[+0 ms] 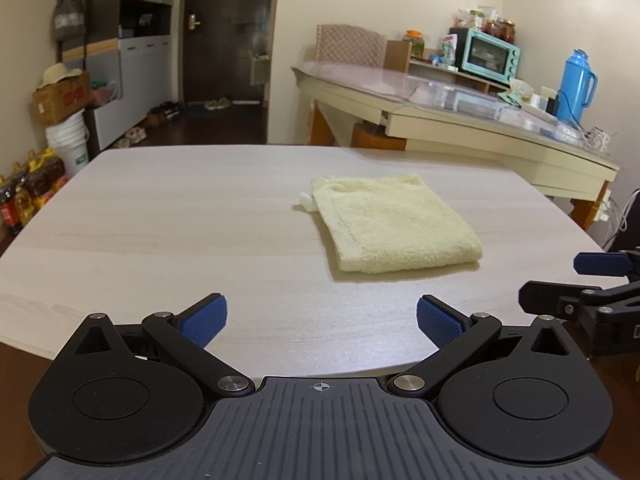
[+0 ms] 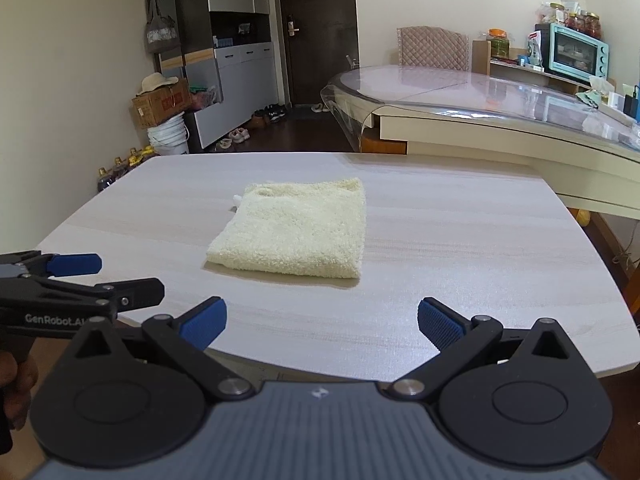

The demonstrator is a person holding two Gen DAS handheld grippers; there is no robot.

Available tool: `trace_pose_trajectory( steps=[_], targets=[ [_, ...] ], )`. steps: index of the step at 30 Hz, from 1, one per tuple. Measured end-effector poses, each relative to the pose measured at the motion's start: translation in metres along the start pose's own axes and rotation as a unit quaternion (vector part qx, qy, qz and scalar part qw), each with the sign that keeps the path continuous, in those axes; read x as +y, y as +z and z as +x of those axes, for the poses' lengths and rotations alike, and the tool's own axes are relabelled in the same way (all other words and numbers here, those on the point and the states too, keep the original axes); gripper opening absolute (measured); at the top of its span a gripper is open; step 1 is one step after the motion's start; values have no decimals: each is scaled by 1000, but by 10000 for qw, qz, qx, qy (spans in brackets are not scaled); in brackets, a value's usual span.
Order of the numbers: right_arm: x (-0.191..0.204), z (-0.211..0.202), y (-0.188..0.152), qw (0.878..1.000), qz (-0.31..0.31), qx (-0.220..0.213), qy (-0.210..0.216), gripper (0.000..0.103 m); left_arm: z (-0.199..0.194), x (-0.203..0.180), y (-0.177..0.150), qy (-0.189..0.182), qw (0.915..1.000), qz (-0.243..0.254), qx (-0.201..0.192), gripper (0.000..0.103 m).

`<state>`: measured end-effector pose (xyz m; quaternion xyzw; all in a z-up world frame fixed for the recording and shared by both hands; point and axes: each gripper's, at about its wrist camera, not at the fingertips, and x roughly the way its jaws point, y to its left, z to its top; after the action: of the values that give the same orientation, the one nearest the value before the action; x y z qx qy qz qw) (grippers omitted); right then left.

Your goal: Fold towel

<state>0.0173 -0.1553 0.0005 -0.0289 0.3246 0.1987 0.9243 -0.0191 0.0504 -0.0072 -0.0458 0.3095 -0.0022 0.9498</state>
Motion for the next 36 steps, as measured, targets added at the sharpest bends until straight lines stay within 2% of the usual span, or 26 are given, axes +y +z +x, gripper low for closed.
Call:
trace_pose_trajectory(
  steps=[16,36],
  targets=[
    [0,10,3,9996,83,261,-64,103,3,0,-1,67,9998,36,179,103],
    [-8,4,3,9995,193,222,-99,103,-4,-12,-3,-50,9995,289,-79,103]
  ],
)
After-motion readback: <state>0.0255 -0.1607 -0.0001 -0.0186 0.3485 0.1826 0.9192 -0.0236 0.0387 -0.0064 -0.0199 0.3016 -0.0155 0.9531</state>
